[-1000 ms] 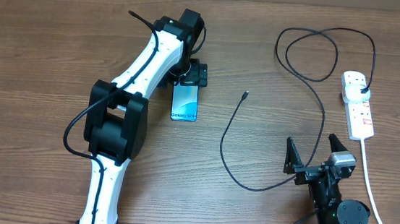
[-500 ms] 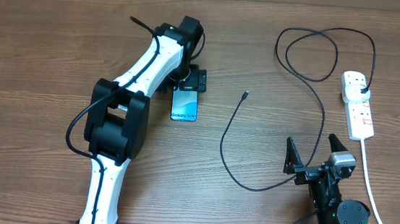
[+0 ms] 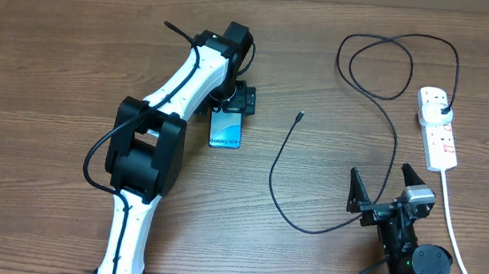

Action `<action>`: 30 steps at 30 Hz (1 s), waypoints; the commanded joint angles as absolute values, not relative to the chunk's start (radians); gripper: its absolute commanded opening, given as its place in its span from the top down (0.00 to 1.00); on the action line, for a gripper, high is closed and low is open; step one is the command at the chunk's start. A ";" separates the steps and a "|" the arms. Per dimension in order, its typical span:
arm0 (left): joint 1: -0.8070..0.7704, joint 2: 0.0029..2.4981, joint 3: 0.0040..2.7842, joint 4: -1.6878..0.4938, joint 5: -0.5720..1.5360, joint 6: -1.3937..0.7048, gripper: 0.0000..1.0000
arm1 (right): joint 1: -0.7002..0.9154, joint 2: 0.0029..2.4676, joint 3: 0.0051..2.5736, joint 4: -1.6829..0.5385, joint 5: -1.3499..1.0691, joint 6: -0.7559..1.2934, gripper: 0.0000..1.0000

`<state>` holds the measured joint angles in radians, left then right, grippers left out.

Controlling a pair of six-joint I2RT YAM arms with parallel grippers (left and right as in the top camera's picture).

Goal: Plug charger to phone and switch on socket
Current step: 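Lower the left gripper and grasp the phone's bottom edge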

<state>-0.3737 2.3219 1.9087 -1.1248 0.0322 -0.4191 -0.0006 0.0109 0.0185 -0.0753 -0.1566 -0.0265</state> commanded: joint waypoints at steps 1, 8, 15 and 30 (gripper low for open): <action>-0.382 2.335 1.898 -1.121 0.018 -0.433 0.00 | -0.008 0.003 0.008 -0.070 -0.150 -0.031 0.00; -0.382 2.335 1.898 -1.117 0.019 -0.434 0.00 | -0.008 0.003 0.008 -0.070 -0.150 -0.031 0.00; -0.382 2.335 1.876 -1.101 0.018 -0.434 0.00 | -0.008 0.003 0.008 -0.070 -0.150 -0.031 0.00; -0.408 2.335 1.867 -1.076 -0.054 -0.453 0.00 | -0.008 0.003 0.008 -0.070 -0.150 -0.031 0.00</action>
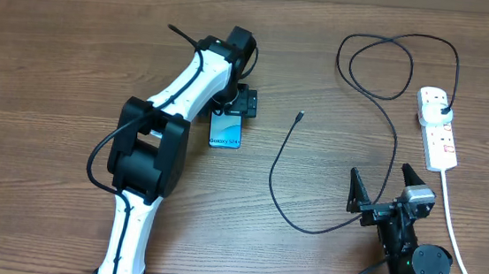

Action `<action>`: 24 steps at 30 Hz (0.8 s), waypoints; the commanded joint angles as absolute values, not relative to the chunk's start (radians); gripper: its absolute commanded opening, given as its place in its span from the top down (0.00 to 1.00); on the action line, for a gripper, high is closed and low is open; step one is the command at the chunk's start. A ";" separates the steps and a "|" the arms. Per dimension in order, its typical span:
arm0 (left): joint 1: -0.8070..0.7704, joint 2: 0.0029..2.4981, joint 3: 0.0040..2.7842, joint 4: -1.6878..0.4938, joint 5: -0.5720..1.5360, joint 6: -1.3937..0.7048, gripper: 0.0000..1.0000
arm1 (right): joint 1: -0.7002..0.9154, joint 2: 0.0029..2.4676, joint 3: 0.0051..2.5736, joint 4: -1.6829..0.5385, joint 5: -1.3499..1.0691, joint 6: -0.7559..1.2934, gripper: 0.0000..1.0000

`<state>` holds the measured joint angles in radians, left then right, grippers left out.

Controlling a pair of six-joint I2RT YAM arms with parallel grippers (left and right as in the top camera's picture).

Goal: Plug charger to phone and switch on socket
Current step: 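Lower the left gripper and grasp the phone's bottom edge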

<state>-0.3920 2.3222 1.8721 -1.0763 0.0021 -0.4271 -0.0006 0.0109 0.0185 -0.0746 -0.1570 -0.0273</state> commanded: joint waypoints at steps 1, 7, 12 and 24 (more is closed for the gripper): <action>-0.408 2.335 1.867 -1.076 -0.055 -0.453 0.00 | -0.008 0.003 0.008 -0.070 -0.150 -0.031 0.00; -0.404 2.335 1.867 -1.077 -0.056 -0.453 0.00 | -0.008 0.003 0.008 -0.070 -0.150 -0.031 0.00; -0.404 2.335 1.838 -1.062 -0.056 -0.459 0.00 | -0.008 0.003 0.008 -0.070 -0.150 -0.031 0.00; -0.404 2.335 1.769 -0.992 -0.055 -0.468 0.00 | -0.008 0.003 0.008 -0.070 -0.150 -0.031 0.00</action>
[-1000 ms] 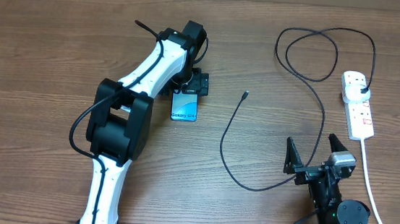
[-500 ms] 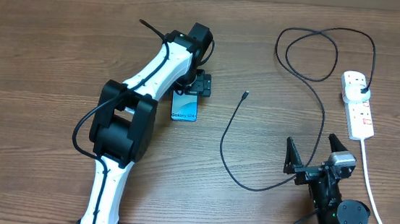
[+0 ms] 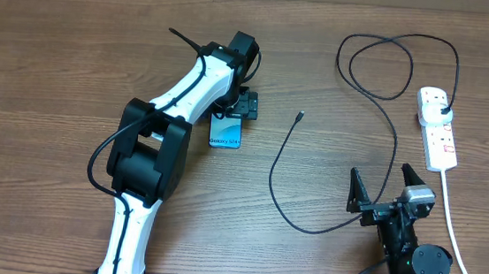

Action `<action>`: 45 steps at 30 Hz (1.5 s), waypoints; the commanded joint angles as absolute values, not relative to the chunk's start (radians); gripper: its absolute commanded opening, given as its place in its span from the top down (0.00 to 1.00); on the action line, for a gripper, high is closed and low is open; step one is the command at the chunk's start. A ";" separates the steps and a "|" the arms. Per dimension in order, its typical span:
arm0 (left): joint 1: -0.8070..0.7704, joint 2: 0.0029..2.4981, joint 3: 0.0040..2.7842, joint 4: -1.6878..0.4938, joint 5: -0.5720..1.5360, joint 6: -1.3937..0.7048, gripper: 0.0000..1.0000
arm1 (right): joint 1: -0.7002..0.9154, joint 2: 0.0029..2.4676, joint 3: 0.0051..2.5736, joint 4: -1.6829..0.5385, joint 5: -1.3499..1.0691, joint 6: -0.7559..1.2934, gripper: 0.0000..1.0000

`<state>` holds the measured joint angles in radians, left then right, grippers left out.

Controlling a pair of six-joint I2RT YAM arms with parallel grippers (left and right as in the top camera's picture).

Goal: Plug charger to phone and switch on socket
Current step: 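Lower the left gripper and grasp the phone's bottom edge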

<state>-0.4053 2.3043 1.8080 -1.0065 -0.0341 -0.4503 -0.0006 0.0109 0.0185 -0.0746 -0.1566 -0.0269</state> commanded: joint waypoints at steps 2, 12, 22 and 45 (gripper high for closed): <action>-0.404 2.335 1.769 -0.991 -0.056 -0.467 0.00 | -0.008 0.003 0.008 -0.070 -0.150 -0.031 0.00; -0.404 2.335 1.769 -1.028 -0.055 -0.468 0.00 | -0.008 0.003 0.008 -0.070 -0.150 -0.031 0.00; -0.404 2.335 1.769 -1.050 -0.051 -0.468 0.01 | -0.008 0.003 0.008 -0.070 -0.150 -0.031 0.00; -0.404 2.335 1.769 -1.061 -0.052 -0.468 0.14 | -0.008 0.003 0.008 -0.070 -0.151 -0.031 0.00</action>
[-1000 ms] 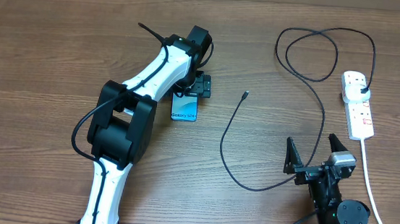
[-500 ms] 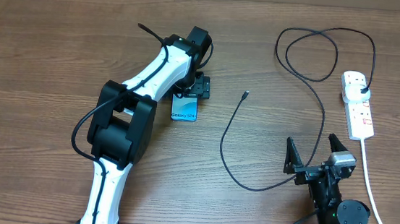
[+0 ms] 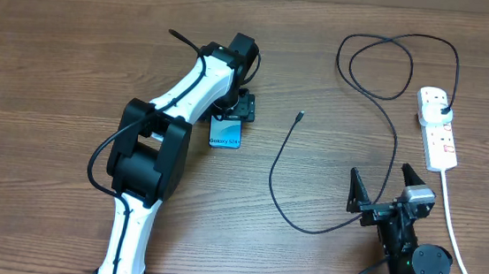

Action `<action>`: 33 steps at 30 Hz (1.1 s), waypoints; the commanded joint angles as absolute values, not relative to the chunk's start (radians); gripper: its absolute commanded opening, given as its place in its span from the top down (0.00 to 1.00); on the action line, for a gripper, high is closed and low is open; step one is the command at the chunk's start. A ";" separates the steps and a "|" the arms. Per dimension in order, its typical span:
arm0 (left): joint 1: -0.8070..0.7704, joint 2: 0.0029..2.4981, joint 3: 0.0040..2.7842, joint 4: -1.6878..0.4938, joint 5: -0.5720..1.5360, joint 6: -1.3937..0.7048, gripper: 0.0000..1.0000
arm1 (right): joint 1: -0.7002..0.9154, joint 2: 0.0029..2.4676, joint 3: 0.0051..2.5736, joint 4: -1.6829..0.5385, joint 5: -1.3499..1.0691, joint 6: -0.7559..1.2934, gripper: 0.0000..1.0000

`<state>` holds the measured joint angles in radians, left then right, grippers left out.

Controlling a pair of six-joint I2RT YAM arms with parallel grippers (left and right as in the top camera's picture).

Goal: Plug charger to phone and switch on socket
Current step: 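Lower the left gripper and grasp the phone's bottom edge, then lift the phone with the left gripper and raise it upright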

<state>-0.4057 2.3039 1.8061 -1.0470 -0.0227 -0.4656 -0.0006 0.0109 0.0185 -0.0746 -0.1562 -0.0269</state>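
A blue phone (image 3: 225,134) lies flat on the wooden table, left of centre. My left gripper (image 3: 236,108) sits over its far end; the wrist hides the fingers, so the grip cannot be made out. The black charger cable (image 3: 275,171) loops across the table, its free tip (image 3: 300,116) lying bare to the right of the phone. Its other end is plugged into the white socket strip (image 3: 438,129) at the right. My right gripper (image 3: 383,188) stands open at the near right, and the cable runs between or just under its fingers.
The cable forms a large loop (image 3: 384,65) at the back right. The strip's white lead (image 3: 454,231) runs down the right side past my right arm. My left arm (image 3: 160,138) stretches diagonally over the left half of the table.
The left wrist has shifted a hair toward the phone. Phone, cable, socket strip and right gripper are where they were.
My left gripper stood at the phone's far end at every moment. From the oldest moment on it crept a little to the right and covered slightly more of the phone. My right arm stayed open and still, and the cable tip lay untouched.
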 commanded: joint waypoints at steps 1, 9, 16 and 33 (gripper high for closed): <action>-0.404 2.335 1.769 -1.061 -0.052 -0.468 0.15 | -0.008 0.003 0.008 -0.070 -0.150 -0.031 0.00; -0.404 2.335 1.769 -1.061 -0.052 -0.468 0.16 | -0.008 0.003 0.008 -0.070 -0.150 -0.031 0.00; -0.392 2.334 1.784 -1.068 -0.047 -0.468 0.18 | -0.008 0.003 0.008 -0.070 -0.150 -0.031 0.00; -0.345 2.334 1.942 -1.224 0.000 -0.468 0.23 | -0.008 0.003 0.008 -0.070 -0.150 -0.031 0.00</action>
